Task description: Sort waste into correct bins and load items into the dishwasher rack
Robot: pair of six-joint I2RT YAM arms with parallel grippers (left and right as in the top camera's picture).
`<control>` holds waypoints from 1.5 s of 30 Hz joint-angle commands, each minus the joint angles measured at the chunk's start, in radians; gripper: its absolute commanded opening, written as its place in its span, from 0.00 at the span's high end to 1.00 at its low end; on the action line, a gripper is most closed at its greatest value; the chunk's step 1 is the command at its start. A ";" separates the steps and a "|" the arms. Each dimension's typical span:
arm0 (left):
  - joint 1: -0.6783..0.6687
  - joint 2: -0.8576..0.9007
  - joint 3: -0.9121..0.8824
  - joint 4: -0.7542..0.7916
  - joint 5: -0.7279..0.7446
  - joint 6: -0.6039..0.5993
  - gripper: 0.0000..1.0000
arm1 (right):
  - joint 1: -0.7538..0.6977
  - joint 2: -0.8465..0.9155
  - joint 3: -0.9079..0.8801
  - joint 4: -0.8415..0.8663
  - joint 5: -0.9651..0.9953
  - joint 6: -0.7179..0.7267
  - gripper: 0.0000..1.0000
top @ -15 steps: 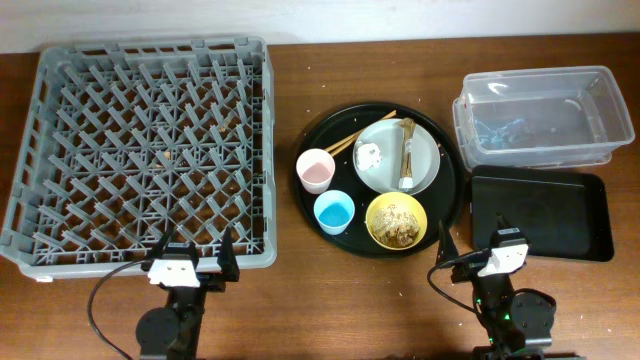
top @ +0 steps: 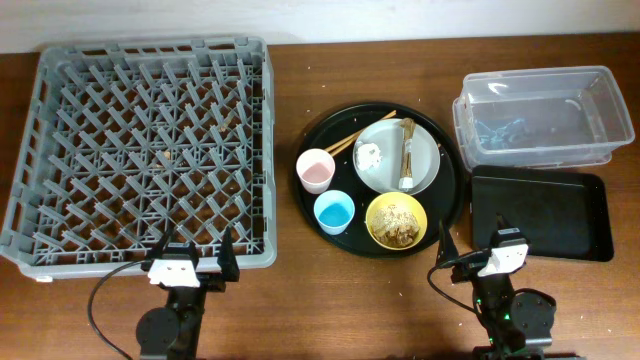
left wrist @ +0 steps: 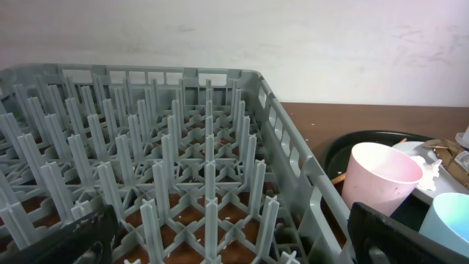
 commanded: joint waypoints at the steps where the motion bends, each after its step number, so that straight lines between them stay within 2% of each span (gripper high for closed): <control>1: 0.006 -0.002 -0.005 -0.002 0.007 -0.002 0.01 | 0.008 -0.010 -0.010 0.004 -0.002 -0.004 0.01; 22: 0.006 -0.002 -0.005 -0.001 0.007 -0.002 0.01 | 0.008 -0.010 -0.010 0.006 -0.003 -0.004 0.02; 25: 0.006 -0.002 -0.005 -0.001 0.026 -0.003 0.01 | 0.008 -0.010 -0.010 0.029 -0.169 0.068 0.02; 27: 0.006 -0.002 -0.005 0.088 0.165 -0.003 0.01 | 0.008 -0.010 -0.003 0.047 -0.261 0.068 0.01; 29: 0.006 -0.002 0.026 0.175 0.205 -0.011 0.01 | 0.008 -0.001 0.071 0.027 -0.321 0.069 0.02; 30: 0.006 0.008 0.084 0.150 0.197 -0.011 0.01 | 0.008 0.023 0.139 -0.003 -0.323 0.091 0.02; 32: 0.006 0.103 0.229 0.010 0.169 -0.011 0.01 | 0.008 0.175 0.333 -0.133 -0.323 0.094 0.02; 35: 0.006 0.566 0.726 -0.357 0.188 -0.011 0.01 | 0.008 0.633 0.814 -0.455 -0.327 0.094 0.02; 37: 0.006 0.757 0.937 -0.539 0.192 -0.011 0.01 | 0.008 0.853 1.040 -0.643 -0.319 0.094 0.02; 38: 0.006 0.950 1.150 -0.716 0.237 -0.011 0.01 | 0.008 1.021 1.197 -0.773 -0.320 0.094 0.02; 39: 0.006 1.042 1.239 -0.776 0.296 -0.010 0.01 | 0.008 1.109 1.279 -0.825 -0.319 0.091 0.02; 41: 0.006 1.175 1.342 -0.834 0.381 -0.010 0.01 | 0.008 1.286 1.400 -0.834 -0.409 0.163 0.02; 43: 0.006 1.261 1.347 -0.837 0.426 -0.013 0.01 | 0.023 1.441 1.413 -0.764 -0.410 0.179 0.02; 45: 0.005 1.312 1.347 -0.838 0.426 -0.013 0.01 | 0.102 1.630 1.412 -0.775 -0.140 0.214 0.16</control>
